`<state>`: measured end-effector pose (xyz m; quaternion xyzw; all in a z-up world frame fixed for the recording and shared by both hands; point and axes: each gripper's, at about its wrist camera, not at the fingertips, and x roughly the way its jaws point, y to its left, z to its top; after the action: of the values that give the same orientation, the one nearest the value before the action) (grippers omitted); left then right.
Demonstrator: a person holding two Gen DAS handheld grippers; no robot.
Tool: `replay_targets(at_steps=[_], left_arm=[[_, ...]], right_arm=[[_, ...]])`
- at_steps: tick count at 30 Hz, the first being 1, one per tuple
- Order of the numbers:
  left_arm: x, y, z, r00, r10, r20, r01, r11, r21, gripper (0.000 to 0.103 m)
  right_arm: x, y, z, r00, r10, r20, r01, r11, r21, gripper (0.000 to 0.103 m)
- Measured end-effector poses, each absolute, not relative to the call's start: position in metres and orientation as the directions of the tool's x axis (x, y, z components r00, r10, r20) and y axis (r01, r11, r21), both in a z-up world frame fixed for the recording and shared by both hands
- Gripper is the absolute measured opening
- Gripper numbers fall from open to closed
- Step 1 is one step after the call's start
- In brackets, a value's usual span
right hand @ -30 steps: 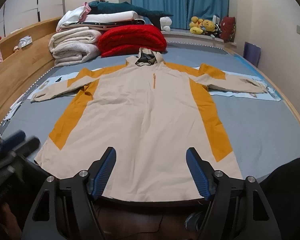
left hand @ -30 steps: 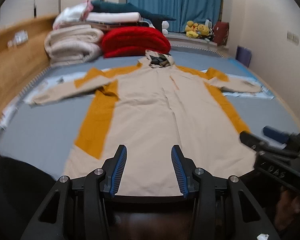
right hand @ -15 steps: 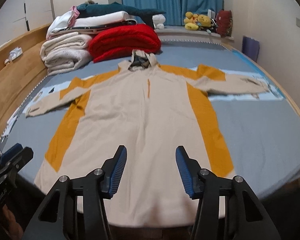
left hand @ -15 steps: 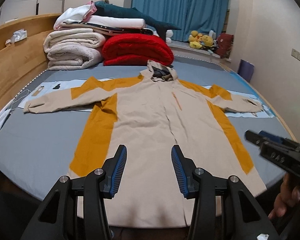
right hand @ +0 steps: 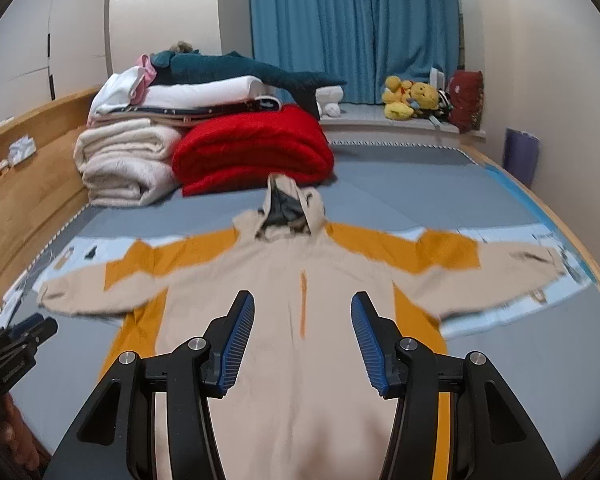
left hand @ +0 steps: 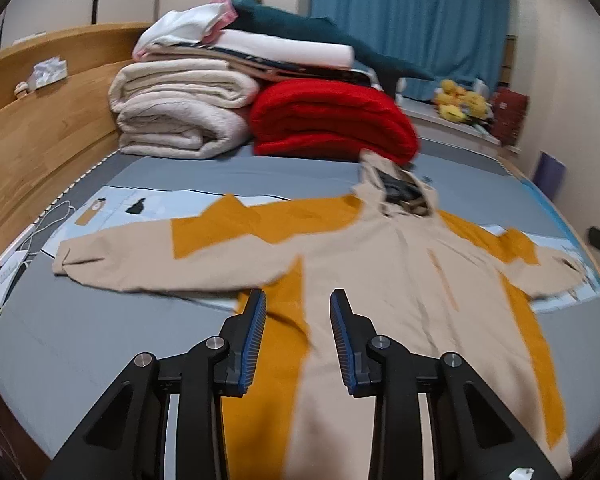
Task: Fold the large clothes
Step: 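Reach the left tool to the sleeve cuff nearest it and grasp it, then carry the held sleeve across the jacket chest with the left tool, release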
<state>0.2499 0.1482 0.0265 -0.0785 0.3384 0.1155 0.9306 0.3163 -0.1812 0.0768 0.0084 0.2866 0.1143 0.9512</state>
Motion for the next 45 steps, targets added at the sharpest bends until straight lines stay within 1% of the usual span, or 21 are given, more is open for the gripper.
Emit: replay_targets(at_steps=[2,5,8,10,11,12,14,19,20,21,23,25,31,33,36,39,41,42,43,44,45], left_arm=[[0.267,0.173,0.017,0.737,0.178,-0.652,-0.293,0.954,-0.070,0.030],[0.286,0.219,-0.010,0.724,0.195,-0.662,-0.332,0.939,-0.087,0.030],[0.300,0.274,-0.045,0.666,0.206,-0.717,-0.426,0.894,-0.139,0.029],[0.304,0.307,-0.062,0.638,0.217,-0.739,-0.488,0.856,-0.170,0.028],[0.306,0.322,-0.067,0.630,0.237,-0.739,-0.514,0.841,-0.168,0.028],[0.307,0.338,-0.072,0.619,0.262,-0.741,-0.540,0.826,-0.159,0.028],[0.307,0.363,-0.082,0.603,0.287,-0.745,-0.577,0.801,-0.159,0.028],[0.308,0.423,-0.102,0.570,0.342,-0.748,-0.652,0.741,-0.158,0.029],[0.310,0.433,-0.107,0.564,0.346,-0.750,-0.663,0.731,-0.161,0.030],[0.309,0.442,-0.110,0.559,0.350,-0.751,-0.672,0.722,-0.163,0.032],[0.307,0.462,-0.121,0.551,0.348,-0.758,-0.691,0.699,-0.182,0.035],[0.304,0.481,-0.131,0.536,0.350,-0.768,-0.712,0.676,-0.188,0.039],[0.287,0.531,-0.151,0.494,0.373,-0.785,-0.794,0.561,-0.233,0.039],[0.284,0.543,-0.156,0.496,0.362,-0.789,-0.804,0.535,-0.260,0.039],[0.282,0.554,-0.166,0.480,0.352,-0.804,-0.821,0.504,-0.269,0.039],[0.284,0.556,-0.169,0.484,0.365,-0.795,-0.819,0.508,-0.265,0.039],[0.287,0.555,-0.169,0.478,0.378,-0.793,-0.819,0.518,-0.247,0.034],[0.288,0.555,-0.169,0.474,0.383,-0.793,-0.819,0.521,-0.238,0.017],[0.289,0.555,-0.169,0.465,0.388,-0.796,-0.824,0.519,-0.228,0.008],[0.289,0.555,-0.167,0.464,0.396,-0.793,-0.826,0.516,-0.225,0.007],[0.289,0.553,-0.163,0.460,0.410,-0.788,-0.829,0.516,-0.216,0.004]], right_arm=[[0.343,-0.173,0.082,0.819,0.239,-0.522,-0.232,0.969,0.080,0.052],[0.361,-0.167,0.074,0.823,0.265,-0.502,-0.258,0.962,0.086,0.052],[0.387,-0.162,0.050,0.767,0.276,-0.580,-0.254,0.960,0.121,0.051],[0.396,-0.159,0.043,0.748,0.300,-0.592,-0.284,0.951,0.122,0.046],[0.398,-0.156,0.042,0.756,0.294,-0.585,-0.297,0.950,0.095,0.039],[0.399,-0.156,0.040,0.759,0.293,-0.582,-0.303,0.949,0.082,0.036],[0.404,-0.157,0.038,0.758,0.300,-0.580,-0.316,0.946,0.076,0.034],[0.418,-0.162,0.024,0.731,0.300,-0.613,-0.297,0.949,0.110,0.035],[0.422,-0.162,0.019,0.719,0.296,-0.629,-0.292,0.950,0.113,0.038],[0.425,-0.162,0.015,0.710,0.291,-0.641,-0.288,0.951,0.113,0.044],[0.431,-0.163,0.007,0.699,0.283,-0.656,-0.280,0.953,0.112,0.051],[0.434,-0.165,0.000,0.694,0.271,-0.667,-0.271,0.957,0.106,0.051],[0.442,-0.165,-0.023,0.658,0.250,-0.710,-0.275,0.958,0.082,0.051],[0.444,-0.165,-0.032,0.639,0.248,-0.728,-0.276,0.957,0.083,0.051],[0.447,-0.164,-0.041,0.620,0.247,-0.745,-0.278,0.957,0.086,0.051],[0.450,-0.164,-0.045,0.608,0.240,-0.757,-0.272,0.959,0.086,0.051],[0.452,-0.165,-0.045,0.604,0.240,-0.760,-0.265,0.960,0.093,0.051],[0.452,-0.165,-0.045,0.603,0.239,-0.761,-0.264,0.960,0.093,0.051],[0.452,-0.164,-0.045,0.603,0.236,-0.762,-0.262,0.961,0.091,0.051],[0.452,-0.164,-0.045,0.604,0.234,-0.761,-0.261,0.961,0.089,0.051],[0.453,-0.164,-0.045,0.603,0.232,-0.763,-0.261,0.962,0.087,0.051]])
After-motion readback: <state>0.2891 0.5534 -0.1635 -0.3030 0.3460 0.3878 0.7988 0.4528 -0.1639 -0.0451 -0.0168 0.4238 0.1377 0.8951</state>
